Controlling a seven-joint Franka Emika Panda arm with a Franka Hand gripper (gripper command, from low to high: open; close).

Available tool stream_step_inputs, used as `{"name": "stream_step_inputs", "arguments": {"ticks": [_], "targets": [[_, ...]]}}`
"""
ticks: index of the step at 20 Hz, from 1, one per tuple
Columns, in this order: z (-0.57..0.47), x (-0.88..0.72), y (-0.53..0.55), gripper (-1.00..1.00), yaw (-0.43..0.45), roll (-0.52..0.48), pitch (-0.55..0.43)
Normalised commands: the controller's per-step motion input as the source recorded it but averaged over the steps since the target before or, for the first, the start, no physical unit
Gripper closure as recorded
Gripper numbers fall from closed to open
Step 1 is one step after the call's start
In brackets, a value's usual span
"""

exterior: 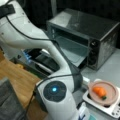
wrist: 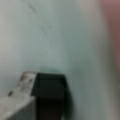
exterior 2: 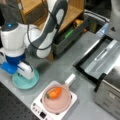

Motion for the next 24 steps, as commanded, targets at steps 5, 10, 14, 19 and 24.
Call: {"name": "stream_step_inputs", "arguments": {"ticks": [5, 10, 14, 19, 24], "targets": [[0.15, -0.11, 0.21, 1.0, -0.121, 0.118, 0.102], [0.23, -0.14, 0.3, 1.0, -0.127, 0.118, 0.087], [0.16, -0.12, 0.23, 1.0, -0.12, 0.082, 0.05], [0.13, -0.13, 0.2, 1.0, -0.12, 0.05, 0.042], [0.06, -0.14, 0.18, 1.0, -0.14, 0.02, 0.024]]}}
